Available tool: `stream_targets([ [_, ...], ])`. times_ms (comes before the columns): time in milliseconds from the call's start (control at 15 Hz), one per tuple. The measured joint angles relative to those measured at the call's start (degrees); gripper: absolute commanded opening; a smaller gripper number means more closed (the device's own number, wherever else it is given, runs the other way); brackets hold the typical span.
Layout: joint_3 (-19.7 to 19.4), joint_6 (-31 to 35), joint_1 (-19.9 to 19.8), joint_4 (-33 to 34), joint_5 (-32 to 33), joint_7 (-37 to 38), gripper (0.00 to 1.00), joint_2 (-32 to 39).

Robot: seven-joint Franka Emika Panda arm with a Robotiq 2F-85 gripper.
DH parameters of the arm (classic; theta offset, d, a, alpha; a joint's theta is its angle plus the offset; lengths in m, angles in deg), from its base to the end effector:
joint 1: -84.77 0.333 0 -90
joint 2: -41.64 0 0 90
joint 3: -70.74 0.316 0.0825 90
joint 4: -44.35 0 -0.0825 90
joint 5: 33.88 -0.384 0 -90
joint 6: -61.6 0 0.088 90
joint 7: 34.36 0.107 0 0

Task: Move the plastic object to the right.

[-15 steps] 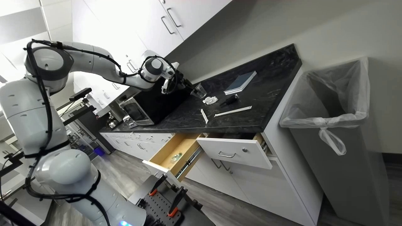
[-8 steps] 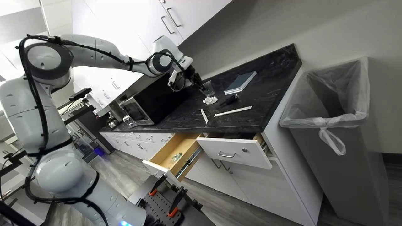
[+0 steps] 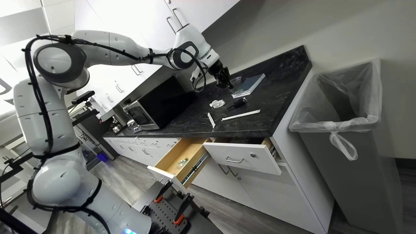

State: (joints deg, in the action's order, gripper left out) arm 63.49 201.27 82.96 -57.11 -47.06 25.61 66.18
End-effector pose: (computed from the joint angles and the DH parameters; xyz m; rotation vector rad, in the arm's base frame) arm 0.6691 -0.0977 0.3461 -2.2844 1.8182 -0.2481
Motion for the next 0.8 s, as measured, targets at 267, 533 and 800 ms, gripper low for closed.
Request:
stream_targets([
  [267, -0.1, 5.8, 0.2, 2.9, 0.0, 5.9, 0.05, 6.8],
  [533, -1.3, 10.8, 0.2, 4.9, 0.0, 11.6, 0.03, 11.6],
  [800, -2.3, 11.2, 0.2, 6.2, 0.0, 14.6, 0.32, 13.6],
])
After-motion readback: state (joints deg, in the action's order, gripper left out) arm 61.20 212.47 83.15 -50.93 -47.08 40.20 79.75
